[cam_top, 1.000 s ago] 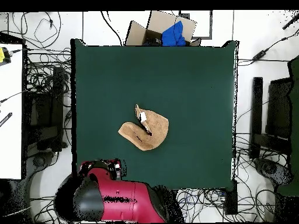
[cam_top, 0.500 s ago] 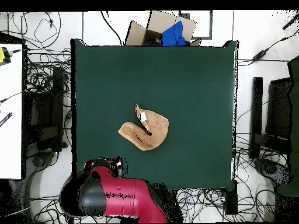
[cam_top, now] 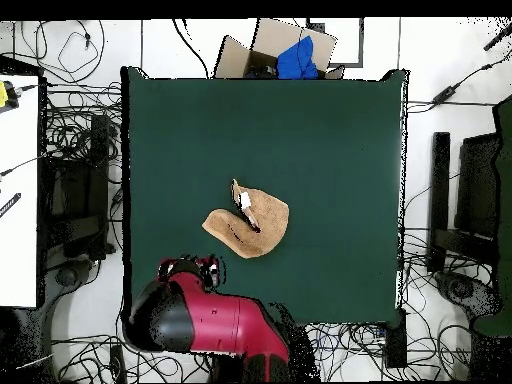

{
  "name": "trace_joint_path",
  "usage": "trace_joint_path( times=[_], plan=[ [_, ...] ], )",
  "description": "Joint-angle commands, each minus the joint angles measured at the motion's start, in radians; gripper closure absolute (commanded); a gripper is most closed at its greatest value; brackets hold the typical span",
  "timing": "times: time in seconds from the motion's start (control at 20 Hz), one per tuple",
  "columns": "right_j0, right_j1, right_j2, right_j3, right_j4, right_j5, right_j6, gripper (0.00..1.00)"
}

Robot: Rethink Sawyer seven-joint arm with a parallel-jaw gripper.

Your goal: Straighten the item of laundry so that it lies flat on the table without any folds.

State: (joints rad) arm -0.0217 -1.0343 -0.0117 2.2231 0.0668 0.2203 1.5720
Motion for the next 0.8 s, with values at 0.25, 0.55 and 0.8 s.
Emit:
trace_joint_path(
  times=[0.25,0.55,0.8],
  plan=[
    [-0.003,0.160,0.022,0.051,-0.002,-0.057,0.204,0.00],
    [-0.025,0.202,0.022,0.024,-0.009,-0.076,0.191,0.00],
    [-0.024,0.249,0.012,-0.014,-0.010,-0.097,0.189,0.00]
  ],
)
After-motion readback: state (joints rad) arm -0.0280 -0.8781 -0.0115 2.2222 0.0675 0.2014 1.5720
